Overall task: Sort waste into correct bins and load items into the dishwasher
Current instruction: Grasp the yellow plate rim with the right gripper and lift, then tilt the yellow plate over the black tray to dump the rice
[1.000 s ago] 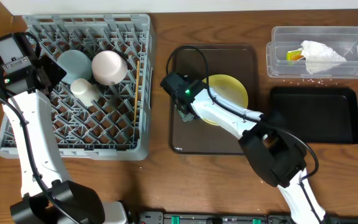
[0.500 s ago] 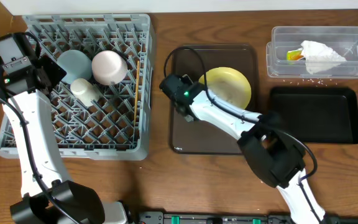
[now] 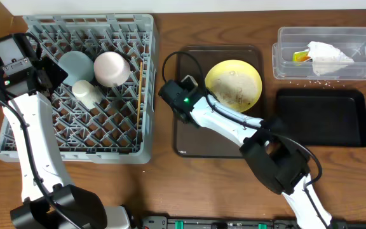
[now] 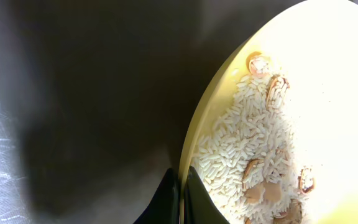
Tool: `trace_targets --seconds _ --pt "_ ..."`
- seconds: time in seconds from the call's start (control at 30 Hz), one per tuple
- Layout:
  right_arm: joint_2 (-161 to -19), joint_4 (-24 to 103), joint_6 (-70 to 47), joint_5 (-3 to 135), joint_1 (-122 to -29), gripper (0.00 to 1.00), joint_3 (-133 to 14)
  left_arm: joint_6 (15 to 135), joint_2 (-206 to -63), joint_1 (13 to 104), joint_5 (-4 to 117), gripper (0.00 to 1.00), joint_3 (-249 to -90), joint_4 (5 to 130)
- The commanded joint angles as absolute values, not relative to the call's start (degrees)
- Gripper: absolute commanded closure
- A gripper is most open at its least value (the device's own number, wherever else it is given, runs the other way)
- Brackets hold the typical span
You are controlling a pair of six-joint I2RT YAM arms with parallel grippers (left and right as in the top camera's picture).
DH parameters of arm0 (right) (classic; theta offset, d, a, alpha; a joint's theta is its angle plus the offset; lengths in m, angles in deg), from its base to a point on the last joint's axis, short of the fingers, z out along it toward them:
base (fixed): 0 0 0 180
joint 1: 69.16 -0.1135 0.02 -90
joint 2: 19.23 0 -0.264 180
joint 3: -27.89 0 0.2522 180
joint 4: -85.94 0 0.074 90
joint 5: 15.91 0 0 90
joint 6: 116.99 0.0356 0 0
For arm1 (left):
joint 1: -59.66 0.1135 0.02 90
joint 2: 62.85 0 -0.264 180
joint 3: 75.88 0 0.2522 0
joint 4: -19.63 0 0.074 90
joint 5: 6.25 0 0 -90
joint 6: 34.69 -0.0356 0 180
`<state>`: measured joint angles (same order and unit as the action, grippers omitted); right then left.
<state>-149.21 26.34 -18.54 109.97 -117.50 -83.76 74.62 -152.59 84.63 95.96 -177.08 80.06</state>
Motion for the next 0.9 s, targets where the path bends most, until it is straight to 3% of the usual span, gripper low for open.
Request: trace_targets --seconds 0.0,0.4,0.87 --pt "-149.8 26.0 -18.6 114.4 -117.7 0.99 -86.2 74.7 -152.8 84.7 96.4 0.08 -177.2 80.3" --pt "-149.8 21.6 -10.8 119.1 -113.7 0.99 -97.0 74.7 -152.8 84.7 96.4 0.08 -177.2 80.3" --pt "-149.8 3.9 4.4 114.9 -100.7 0.99 -110.2 74.7 -152.8 84.7 96.4 0.08 -177.2 80.3"
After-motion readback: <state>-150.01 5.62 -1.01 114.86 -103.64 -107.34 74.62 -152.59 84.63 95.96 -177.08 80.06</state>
